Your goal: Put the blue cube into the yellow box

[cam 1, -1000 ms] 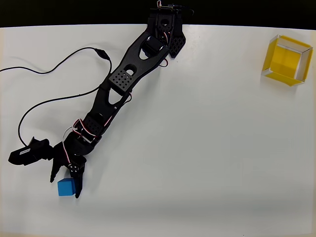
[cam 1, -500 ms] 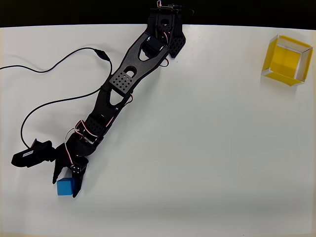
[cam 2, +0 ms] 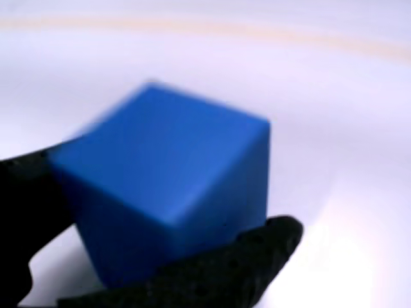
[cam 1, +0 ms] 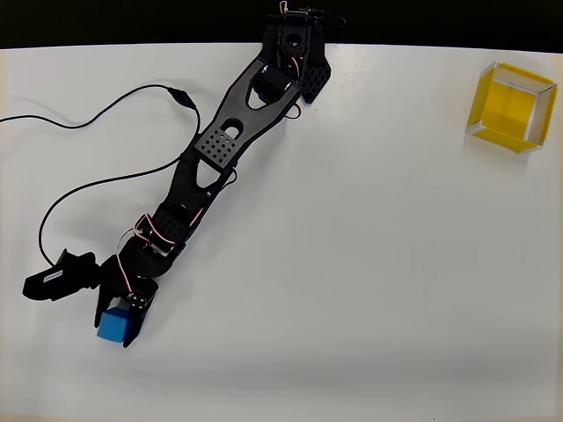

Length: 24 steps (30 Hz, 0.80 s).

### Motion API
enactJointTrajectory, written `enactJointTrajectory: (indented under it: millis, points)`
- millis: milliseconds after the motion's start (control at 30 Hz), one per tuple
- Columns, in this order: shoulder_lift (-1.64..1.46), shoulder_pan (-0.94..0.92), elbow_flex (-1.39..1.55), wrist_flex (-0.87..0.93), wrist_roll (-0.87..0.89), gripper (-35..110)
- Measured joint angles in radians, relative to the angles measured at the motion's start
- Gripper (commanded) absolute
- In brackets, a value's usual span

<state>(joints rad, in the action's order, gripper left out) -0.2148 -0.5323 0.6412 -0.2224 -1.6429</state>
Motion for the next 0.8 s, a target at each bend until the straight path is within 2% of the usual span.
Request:
enactJointTrajectory:
  millis: [800]
  points:
    - [-0.011, 0.006, 0.005, 0.02, -0.035, 20]
